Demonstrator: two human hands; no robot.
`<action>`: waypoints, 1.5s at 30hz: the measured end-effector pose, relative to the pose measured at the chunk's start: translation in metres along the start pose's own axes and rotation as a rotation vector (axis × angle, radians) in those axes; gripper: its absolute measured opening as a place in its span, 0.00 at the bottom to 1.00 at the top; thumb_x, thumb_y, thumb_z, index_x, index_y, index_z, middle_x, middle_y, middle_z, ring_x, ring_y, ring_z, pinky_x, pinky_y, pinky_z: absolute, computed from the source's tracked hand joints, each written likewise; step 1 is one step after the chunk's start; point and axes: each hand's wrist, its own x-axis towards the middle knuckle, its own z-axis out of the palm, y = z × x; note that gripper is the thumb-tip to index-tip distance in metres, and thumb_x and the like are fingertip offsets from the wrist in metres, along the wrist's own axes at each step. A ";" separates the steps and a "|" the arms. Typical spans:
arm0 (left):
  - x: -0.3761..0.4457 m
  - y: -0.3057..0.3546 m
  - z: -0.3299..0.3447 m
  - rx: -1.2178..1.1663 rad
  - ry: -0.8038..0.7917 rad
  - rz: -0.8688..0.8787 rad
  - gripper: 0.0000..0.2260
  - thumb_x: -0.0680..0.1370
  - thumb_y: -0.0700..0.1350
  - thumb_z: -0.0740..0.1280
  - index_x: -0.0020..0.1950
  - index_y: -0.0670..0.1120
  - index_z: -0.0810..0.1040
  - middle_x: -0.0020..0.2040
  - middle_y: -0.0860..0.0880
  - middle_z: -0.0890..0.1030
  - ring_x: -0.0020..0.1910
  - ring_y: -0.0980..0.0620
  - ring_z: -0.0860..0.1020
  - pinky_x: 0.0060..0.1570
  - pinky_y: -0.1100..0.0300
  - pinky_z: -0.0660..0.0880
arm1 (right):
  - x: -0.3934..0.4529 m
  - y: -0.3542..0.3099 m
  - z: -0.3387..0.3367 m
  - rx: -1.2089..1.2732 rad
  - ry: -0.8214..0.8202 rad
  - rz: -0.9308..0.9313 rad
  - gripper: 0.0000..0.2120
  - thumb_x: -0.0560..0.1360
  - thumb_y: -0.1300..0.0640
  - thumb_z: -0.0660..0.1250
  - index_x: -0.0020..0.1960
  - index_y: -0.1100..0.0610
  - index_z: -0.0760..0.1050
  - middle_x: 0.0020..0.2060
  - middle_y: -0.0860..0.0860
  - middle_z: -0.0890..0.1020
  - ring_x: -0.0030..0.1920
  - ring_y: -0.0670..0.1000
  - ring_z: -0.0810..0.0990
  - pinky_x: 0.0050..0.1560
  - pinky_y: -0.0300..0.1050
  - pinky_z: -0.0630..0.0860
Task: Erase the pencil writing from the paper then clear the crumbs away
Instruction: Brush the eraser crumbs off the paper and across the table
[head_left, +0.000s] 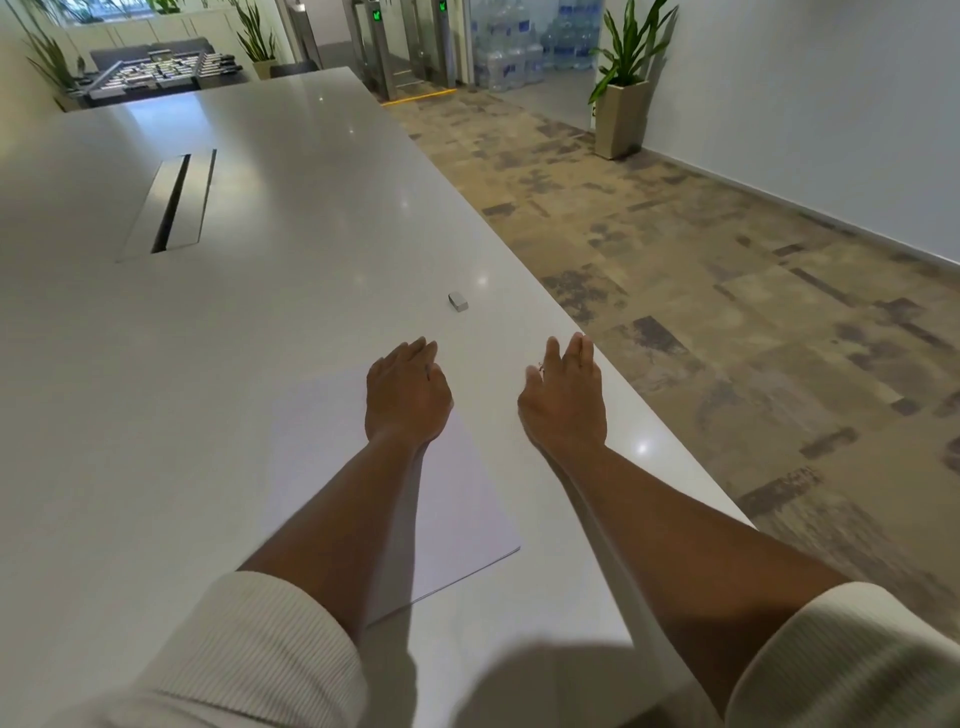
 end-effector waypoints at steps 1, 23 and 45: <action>0.000 0.000 0.000 -0.001 0.000 -0.002 0.21 0.86 0.45 0.54 0.79 0.47 0.69 0.80 0.49 0.66 0.81 0.51 0.60 0.80 0.52 0.51 | 0.001 0.000 -0.001 0.020 0.007 0.004 0.28 0.83 0.47 0.47 0.79 0.58 0.51 0.79 0.61 0.49 0.79 0.57 0.43 0.79 0.54 0.47; -0.001 0.000 0.001 0.007 -0.002 -0.008 0.21 0.86 0.45 0.53 0.80 0.48 0.69 0.81 0.49 0.66 0.81 0.51 0.60 0.80 0.52 0.51 | 0.007 0.003 -0.006 0.229 0.092 0.082 0.23 0.82 0.53 0.54 0.74 0.61 0.61 0.76 0.58 0.61 0.76 0.56 0.58 0.75 0.55 0.58; 0.001 0.001 0.000 0.025 -0.001 0.001 0.21 0.86 0.45 0.53 0.79 0.47 0.69 0.80 0.49 0.67 0.80 0.50 0.61 0.80 0.52 0.53 | 0.023 0.029 -0.013 0.417 0.007 0.056 0.32 0.70 0.38 0.69 0.70 0.49 0.69 0.71 0.46 0.70 0.71 0.49 0.69 0.69 0.55 0.69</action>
